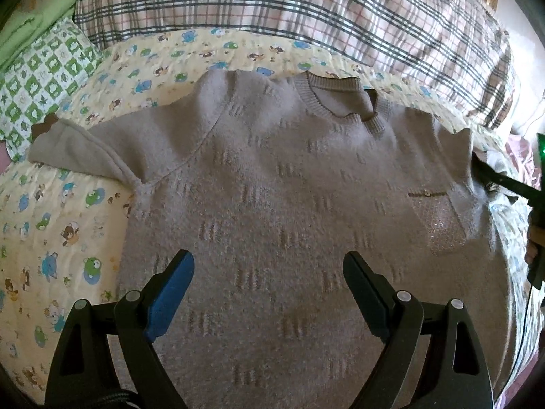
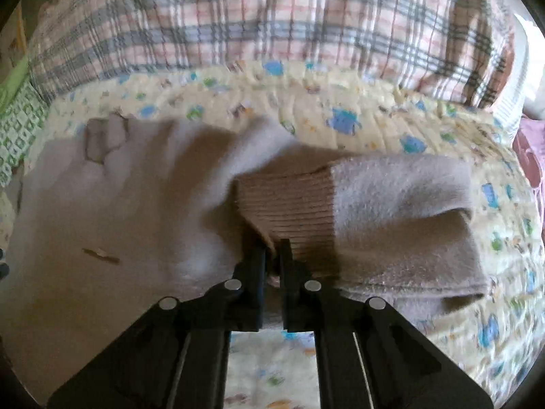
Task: Fold small clothes
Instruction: 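Grasp the brown ribbed hem of the grey sweater with the right gripper, then grasp the hem with the left gripper while the right gripper holds the hem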
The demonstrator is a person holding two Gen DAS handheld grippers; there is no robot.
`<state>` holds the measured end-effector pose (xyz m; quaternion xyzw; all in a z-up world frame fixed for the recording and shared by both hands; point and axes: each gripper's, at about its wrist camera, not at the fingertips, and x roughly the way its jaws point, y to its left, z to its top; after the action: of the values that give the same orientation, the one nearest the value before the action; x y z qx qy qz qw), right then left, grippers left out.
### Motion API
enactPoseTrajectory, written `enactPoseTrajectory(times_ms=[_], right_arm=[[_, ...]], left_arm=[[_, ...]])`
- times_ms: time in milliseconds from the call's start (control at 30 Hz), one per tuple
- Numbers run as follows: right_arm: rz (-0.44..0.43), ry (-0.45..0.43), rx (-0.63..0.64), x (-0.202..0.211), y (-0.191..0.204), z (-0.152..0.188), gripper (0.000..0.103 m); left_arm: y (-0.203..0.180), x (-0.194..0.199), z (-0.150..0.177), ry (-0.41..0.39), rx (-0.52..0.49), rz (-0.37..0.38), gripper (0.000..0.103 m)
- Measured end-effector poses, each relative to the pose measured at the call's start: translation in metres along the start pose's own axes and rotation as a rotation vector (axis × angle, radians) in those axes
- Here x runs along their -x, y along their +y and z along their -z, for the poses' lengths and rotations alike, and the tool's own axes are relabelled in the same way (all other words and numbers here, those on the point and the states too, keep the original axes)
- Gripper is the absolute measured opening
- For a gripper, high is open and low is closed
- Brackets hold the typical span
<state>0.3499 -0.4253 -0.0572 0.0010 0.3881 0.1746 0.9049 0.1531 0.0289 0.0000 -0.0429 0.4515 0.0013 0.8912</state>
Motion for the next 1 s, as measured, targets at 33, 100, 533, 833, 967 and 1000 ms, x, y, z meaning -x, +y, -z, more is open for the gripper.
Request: enactPoseTrajectory(times_ms=[33,100,533,833,967,1000], right_arm=[[-0.021,-0.012,-0.006,0.007,0.006,-0.002,0.008],[-0.134,-0.036,-0.058,0.019,0.021,-0.008,0.008],[-0.741,0.096,-0.102,-0.02,0.234,-0.036,0.008],[-0.762,0.223,-0.09,-0.08,0.307,-0.026,0.011],[-0.763,0.233,-0.124,-0.077,0.296,-0.022,0.039],[-0.767,0.215,-0.13,-0.07,0.291,-0.022,0.044]], left_arm=[[0.001,0.0,0.001,0.001,0.002,0.003,0.09],[0.003,0.001,0.002,0.001,0.007,0.009,0.09],[0.047,0.014,0.007,-0.025,0.126,0.119,0.09],[0.079,-0.008,-0.006,-0.012,0.222,0.217,0.09],[0.081,-0.033,-0.023,0.023,0.262,0.284,0.09],[0.08,-0.041,-0.027,0.034,0.273,0.301,0.09]])
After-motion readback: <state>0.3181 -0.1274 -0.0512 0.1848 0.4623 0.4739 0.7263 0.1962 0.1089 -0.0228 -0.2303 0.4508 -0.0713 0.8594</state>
